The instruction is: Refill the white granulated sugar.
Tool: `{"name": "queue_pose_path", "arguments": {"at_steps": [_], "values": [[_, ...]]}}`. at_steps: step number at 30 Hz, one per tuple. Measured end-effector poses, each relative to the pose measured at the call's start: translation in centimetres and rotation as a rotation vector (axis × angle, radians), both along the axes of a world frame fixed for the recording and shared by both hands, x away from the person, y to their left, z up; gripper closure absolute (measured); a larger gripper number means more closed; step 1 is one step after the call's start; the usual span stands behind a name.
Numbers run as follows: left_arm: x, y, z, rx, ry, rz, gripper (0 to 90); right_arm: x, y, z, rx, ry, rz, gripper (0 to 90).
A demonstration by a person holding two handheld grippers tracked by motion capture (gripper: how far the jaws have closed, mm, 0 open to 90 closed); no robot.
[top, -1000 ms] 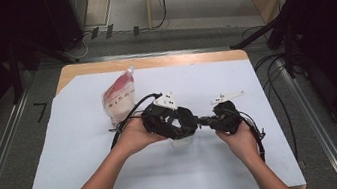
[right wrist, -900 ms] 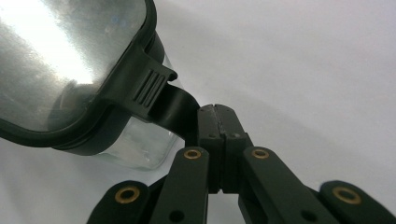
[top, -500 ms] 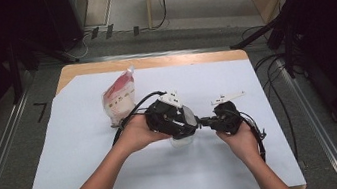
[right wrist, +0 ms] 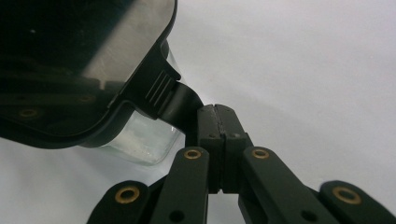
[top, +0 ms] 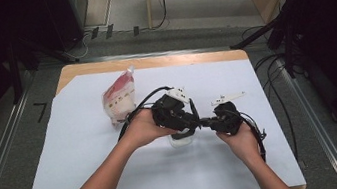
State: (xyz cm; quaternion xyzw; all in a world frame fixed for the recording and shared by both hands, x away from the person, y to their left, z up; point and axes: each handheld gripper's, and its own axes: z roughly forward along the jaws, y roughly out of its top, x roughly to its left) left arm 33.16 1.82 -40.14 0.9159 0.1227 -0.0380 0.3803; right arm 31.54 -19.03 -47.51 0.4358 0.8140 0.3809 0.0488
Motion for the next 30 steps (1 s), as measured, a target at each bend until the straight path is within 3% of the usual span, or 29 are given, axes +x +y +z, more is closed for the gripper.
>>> {"name": "queue_pose_path", "arguments": {"at_steps": [7, 17, 21, 28, 30], "values": [[0.2, -0.7, 0.0, 0.003, -0.009, -0.019, 70.3, 0.0, 0.0, -0.1, 0.005, -0.001, 0.0, 90.0], [0.6, -0.4, -0.2, -0.018, 0.046, -0.025, 69.7, -0.1, 0.0, 0.0, 0.009, -0.003, 0.002, 90.0], [0.6, 0.5, 0.0, -0.036, 0.062, 0.006, 66.2, -0.4, -0.1, 0.3, 0.01, -0.01, 0.007, 90.0], [0.5, 2.1, 0.5, -0.033, 0.075, 0.055, 61.7, -1.6, -0.5, 0.5, 0.018, -0.006, 0.011, 87.2], [0.5, 2.7, 0.5, -0.031, 0.095, 0.074, 60.5, -2.2, -0.5, 0.6, 0.02, -0.003, 0.017, 86.6]]}}
